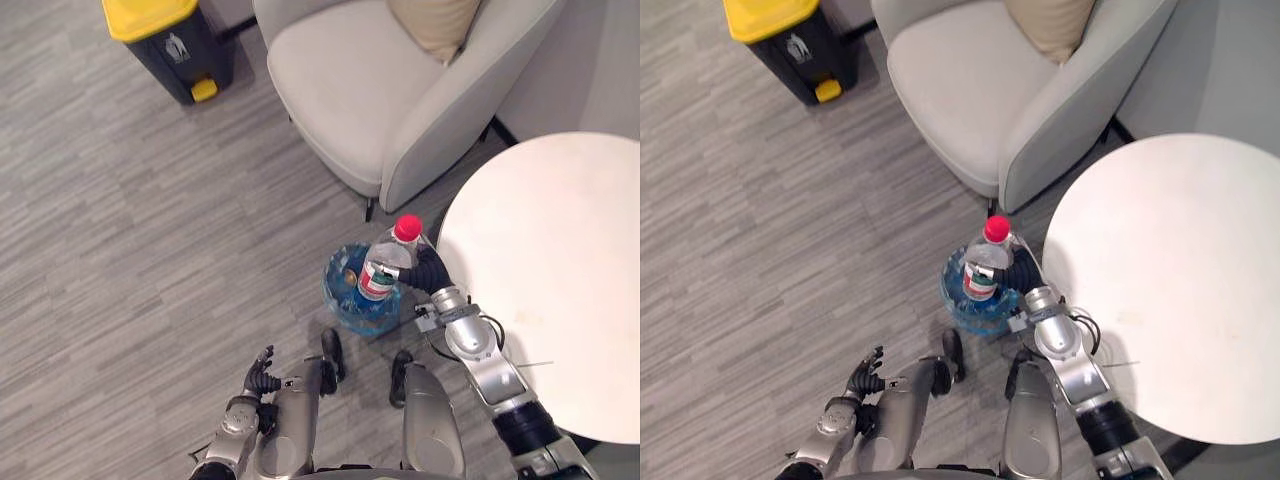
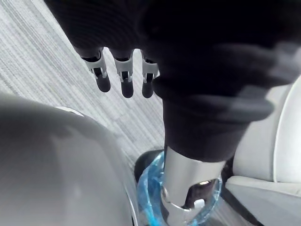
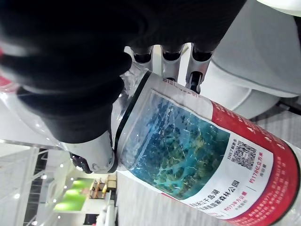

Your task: Gather rubbish on tea table into small bin, then transfer packed bag to large trash can.

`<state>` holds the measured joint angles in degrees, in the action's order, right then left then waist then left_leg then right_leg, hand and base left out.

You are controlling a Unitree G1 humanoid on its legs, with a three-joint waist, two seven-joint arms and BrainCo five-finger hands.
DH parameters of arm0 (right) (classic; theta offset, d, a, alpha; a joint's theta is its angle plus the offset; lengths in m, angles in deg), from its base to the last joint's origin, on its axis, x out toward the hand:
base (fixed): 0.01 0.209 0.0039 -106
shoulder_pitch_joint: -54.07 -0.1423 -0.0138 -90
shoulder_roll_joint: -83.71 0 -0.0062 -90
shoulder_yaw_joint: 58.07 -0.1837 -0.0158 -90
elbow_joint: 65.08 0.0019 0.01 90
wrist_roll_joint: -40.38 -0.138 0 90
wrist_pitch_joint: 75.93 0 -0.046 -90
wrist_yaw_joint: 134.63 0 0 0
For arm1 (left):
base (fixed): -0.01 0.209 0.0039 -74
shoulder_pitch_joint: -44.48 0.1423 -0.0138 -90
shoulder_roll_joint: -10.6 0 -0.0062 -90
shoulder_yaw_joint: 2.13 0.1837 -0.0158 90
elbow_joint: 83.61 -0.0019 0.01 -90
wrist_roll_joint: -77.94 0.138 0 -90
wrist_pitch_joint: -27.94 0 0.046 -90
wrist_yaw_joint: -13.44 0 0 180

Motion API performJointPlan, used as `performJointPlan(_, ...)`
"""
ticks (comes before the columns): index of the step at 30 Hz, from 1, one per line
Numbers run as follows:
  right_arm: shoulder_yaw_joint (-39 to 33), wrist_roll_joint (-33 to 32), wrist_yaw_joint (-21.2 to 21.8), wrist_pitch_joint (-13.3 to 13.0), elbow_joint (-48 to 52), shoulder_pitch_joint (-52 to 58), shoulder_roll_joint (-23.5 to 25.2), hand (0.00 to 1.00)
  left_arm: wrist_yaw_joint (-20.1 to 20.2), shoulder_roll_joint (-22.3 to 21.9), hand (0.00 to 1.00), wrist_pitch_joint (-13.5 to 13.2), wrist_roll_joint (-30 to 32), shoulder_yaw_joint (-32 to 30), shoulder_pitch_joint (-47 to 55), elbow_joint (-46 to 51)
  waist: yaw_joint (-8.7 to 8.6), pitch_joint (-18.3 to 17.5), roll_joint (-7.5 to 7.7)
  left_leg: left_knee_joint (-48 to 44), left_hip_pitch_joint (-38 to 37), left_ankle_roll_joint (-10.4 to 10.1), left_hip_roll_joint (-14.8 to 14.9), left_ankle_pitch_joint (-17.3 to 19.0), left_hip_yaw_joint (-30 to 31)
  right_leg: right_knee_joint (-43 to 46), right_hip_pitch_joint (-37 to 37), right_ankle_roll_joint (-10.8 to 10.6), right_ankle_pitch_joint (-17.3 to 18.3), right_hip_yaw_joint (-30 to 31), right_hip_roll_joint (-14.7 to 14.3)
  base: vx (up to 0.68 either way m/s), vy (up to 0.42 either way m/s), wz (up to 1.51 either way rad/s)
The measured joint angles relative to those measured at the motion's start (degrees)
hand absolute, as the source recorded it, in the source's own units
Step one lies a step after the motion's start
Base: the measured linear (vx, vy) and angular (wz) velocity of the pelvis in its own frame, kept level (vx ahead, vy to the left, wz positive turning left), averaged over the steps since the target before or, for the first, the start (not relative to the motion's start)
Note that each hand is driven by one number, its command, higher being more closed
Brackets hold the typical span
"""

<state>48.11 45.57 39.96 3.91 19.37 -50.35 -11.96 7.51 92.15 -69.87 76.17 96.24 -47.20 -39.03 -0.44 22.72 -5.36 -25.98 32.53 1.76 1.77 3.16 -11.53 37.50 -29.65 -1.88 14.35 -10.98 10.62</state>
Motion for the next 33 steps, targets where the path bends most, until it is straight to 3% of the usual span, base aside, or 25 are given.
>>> performJointPlan(5,2.22,1.84,-1.32,0.42,-4.94,-6.01,-2.27,1.0,-0.9,0.16,0.0,-0.22,-0.53,-1.86,-3.96,-0.02,1.36,0.28,-0.03,-5.65,10.37,0.22,1.37,0.17,0.69,5.38,-9.72,0.98,0.61,-0.54,-0.02,-0.09,-0.067,0.05)
performJointPlan(15,4.37,2.28,-4.5,1.58,-7.91,-20.03,-3.3,1.0,-3.07,-1.26,0.0,-0.68,-2.1,-8.61,-12.01,8.4,3.19,4.87,0.5,-17.9,30.24,2.12,5.76,1.5,-1.24,19.19,-28.52,3.17,3.82,-2.34,1.96,-0.1,-0.09,0.16)
performJointPlan(17,3.51,2.24,-5.82,1.82,-10.25,-23.79,-3.94,1.0,-3.27,-1.43,0.0,-1.15,-2.87,-9.21,-13.48,10.61,4.52,5.24,0.91,-18.87,34.15,2.12,6.8,1.49,-2.7,21.21,-32.93,3.33,4.31,-2.41,2.64,-0.08,-0.078,0.15)
performJointPlan(23,3.33,2.21,-7.43,2.05,-14.25,-28.65,-4.84,1.0,-4.17,-1.58,0.0,-2.43,-4.89,-10.66,-13.62,15.19,5.92,5.62,1.13,-21.82,40.07,2.09,7.73,1.42,-3.26,25.03,-38.62,3.76,5.42,-2.89,3.89,-0.06,-0.034,0.12)
performJointPlan(33,2.72,2.27,-10.66,4.3,-20.88,-35.32,-4.67,1.0,-4.4,0.81,0.0,-3.85,-6.72,-11.3,-14.72,16.89,6.22,5.62,1.14,-25.39,46.21,1.96,7.66,1.31,-2.85,29.56,-44.2,4.14,7.11,-3.27,5.56,-0.05,0.006,0.08)
